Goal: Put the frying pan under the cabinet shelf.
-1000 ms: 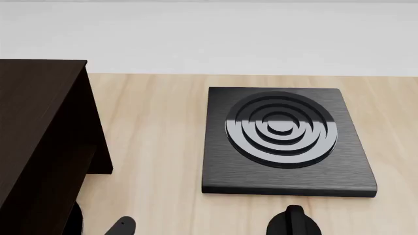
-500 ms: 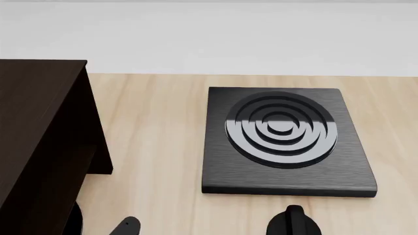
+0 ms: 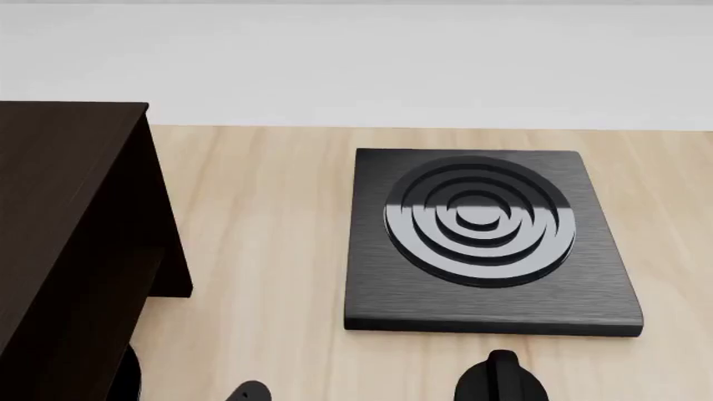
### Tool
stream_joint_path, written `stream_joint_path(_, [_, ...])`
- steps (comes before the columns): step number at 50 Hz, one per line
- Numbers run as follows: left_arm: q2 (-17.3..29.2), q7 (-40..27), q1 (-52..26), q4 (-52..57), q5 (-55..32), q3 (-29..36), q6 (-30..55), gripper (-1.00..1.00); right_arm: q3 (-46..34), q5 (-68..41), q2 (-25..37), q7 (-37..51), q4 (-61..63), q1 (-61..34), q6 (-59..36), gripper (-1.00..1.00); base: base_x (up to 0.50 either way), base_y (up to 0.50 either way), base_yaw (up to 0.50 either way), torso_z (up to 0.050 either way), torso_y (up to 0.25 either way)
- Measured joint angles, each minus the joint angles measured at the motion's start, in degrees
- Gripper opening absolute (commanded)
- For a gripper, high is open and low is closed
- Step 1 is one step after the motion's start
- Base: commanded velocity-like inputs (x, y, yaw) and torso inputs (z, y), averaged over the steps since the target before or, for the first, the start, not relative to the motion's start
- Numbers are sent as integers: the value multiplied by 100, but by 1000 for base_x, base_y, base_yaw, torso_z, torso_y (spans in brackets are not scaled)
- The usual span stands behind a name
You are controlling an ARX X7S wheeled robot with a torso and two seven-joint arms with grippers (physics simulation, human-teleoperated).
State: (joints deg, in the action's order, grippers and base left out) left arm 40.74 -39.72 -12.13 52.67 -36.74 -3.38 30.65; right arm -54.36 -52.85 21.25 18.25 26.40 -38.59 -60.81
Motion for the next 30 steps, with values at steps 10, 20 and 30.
stream_joint_path(10, [57,-77,68,137,-98,-99,27,100,429,-691,330,770,1032,161,-389,100,0,0,0,0,0])
stream_joint_path(20, [94,-149,80,244,-159,-106,62,100,982,-1717,723,1816,2040,243,-661,100,0,0,0,0,0])
stream_joint_path(30, [127,-205,49,305,-208,-78,91,100,1783,-3325,918,3280,2832,174,-987,100,0,0,0,0,0])
